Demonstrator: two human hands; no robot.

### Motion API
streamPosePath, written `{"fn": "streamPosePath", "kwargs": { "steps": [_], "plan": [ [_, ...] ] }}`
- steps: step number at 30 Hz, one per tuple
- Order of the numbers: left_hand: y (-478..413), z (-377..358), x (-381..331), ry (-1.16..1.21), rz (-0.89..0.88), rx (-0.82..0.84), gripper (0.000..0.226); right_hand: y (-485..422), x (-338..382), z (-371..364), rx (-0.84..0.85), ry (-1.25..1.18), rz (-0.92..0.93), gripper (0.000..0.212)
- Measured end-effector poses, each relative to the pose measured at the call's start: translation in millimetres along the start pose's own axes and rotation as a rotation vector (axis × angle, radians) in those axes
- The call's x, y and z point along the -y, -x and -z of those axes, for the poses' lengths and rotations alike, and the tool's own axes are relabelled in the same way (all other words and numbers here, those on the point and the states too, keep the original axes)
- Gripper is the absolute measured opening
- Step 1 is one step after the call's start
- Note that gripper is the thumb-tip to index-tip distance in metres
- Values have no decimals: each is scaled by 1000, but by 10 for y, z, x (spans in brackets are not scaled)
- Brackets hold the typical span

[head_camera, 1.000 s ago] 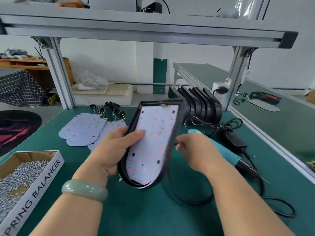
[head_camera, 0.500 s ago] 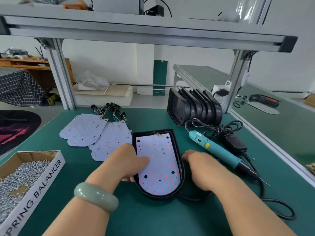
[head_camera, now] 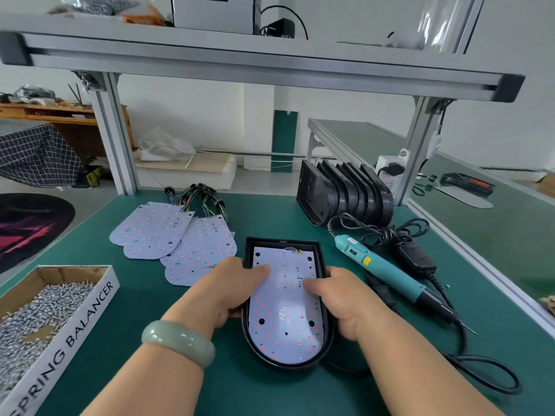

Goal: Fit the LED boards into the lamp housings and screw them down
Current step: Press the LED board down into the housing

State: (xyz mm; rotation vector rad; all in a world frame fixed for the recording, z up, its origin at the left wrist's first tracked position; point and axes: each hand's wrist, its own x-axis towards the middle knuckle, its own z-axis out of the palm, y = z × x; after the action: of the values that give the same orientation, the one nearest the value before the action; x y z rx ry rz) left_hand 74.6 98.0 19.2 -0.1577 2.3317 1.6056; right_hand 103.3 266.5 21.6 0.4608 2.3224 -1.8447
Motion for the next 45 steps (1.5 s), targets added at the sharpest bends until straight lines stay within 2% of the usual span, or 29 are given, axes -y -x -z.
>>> {"fn": "streamPosePath", "kwargs": {
  "steps": [2,5,8,13,16,20,23,25,27,29,30,31,33,35,37,41,44,45],
  "plan": [
    [-49,-65,-10,67,-10,-96,20,-24,0,-5,36,-85,-29,18],
    [-88,-105,-29,-5,-35,-165,24,-39,-15,-32,-34,-106,-14,16],
    [-100,-109,-50,-10,-33,-177,27,-66,-3,-14,-91,-111,-15,21],
    [-68,-95,-62,107,-16,-133,16,-35,25,-10,-43,-165,-34,19],
    [-44,-95,-74,191,2,-92,8,-44,32,5,-76,-169,-4,19],
    [-90,-95,-81,221,16,-127,32,-76,57,9,-103,-143,77,17],
    [-127,-129,-91,106,-64,-196,22,-105,56,9,-117,-137,79,18],
    [-134,-160,-96,82,-81,-224,26,-112,55,20,-122,-138,69,18],
    [-113,-152,-91,95,-77,-187,29,-128,41,33,-131,-134,63,15],
    [-42,-120,-81,93,-58,-29,7,-146,35,42,-142,-140,60,16],
    [-4,-102,-62,64,-48,54,5,-153,34,47,-136,-151,53,16],
    [19,-89,-39,24,-46,92,12,-162,27,52,-105,-158,44,16],
    [43,-84,-24,-15,-65,51,19,-147,-8,65,24,-131,31,11],
    [76,-89,-54,-8,-65,18,37,-105,-69,74,132,-12,68,8],
    [83,-98,-67,-24,-47,33,49,-87,-107,78,110,72,92,18],
    [27,-81,-9,-27,-6,53,29,-60,-89,73,76,70,81,20],
    [52,-48,-38,-37,-49,13,29,8,-103,84,50,96,156,16],
    [78,-23,-67,-76,-61,-23,32,43,-100,90,35,117,186,21]
  ]
}}
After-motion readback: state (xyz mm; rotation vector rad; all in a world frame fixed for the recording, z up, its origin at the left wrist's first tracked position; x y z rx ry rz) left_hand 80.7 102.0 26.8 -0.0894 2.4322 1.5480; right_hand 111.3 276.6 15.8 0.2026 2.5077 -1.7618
